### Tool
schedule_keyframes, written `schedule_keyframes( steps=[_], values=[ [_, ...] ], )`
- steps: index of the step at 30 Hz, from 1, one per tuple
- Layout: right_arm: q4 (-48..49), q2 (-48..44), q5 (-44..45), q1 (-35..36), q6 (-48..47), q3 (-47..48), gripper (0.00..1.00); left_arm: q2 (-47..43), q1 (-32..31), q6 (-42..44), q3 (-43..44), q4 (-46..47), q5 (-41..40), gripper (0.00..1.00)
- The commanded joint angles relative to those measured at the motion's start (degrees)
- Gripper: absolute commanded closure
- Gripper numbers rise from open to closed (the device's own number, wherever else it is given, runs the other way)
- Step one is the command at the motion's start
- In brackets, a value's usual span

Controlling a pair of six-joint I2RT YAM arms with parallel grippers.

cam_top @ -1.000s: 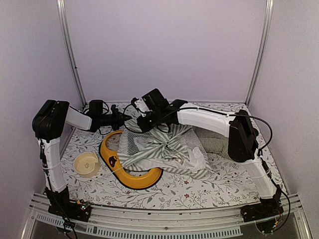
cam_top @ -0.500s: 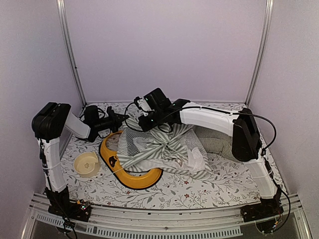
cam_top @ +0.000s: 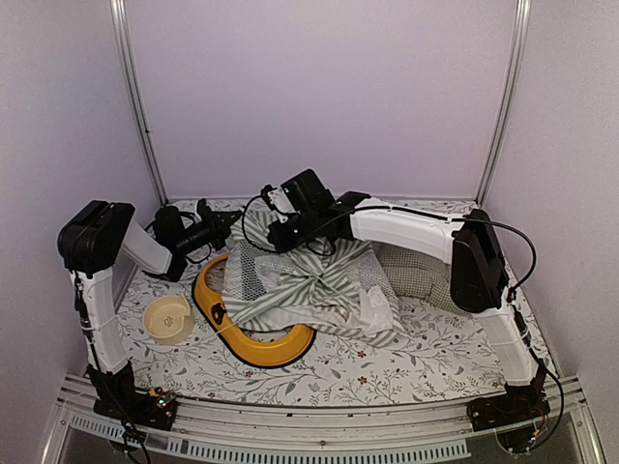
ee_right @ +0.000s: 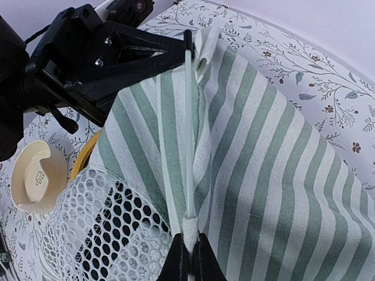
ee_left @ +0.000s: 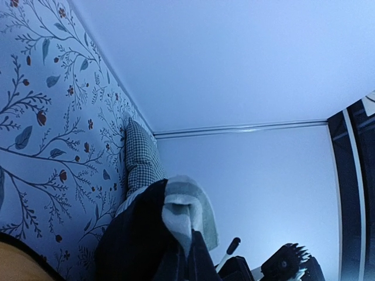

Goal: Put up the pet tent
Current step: Insert the tent pole into the pole socket of the pet tent.

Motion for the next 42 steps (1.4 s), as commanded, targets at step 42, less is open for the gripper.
schedule_keyframes(
  steps=[42],
  values=[
    [-0.10,1.56,-2.86,-0.57,-2.85,2.81,0.98,-10.97,6.22,-7.84,-3.06,6.87,-4.80,1.00]
  ],
)
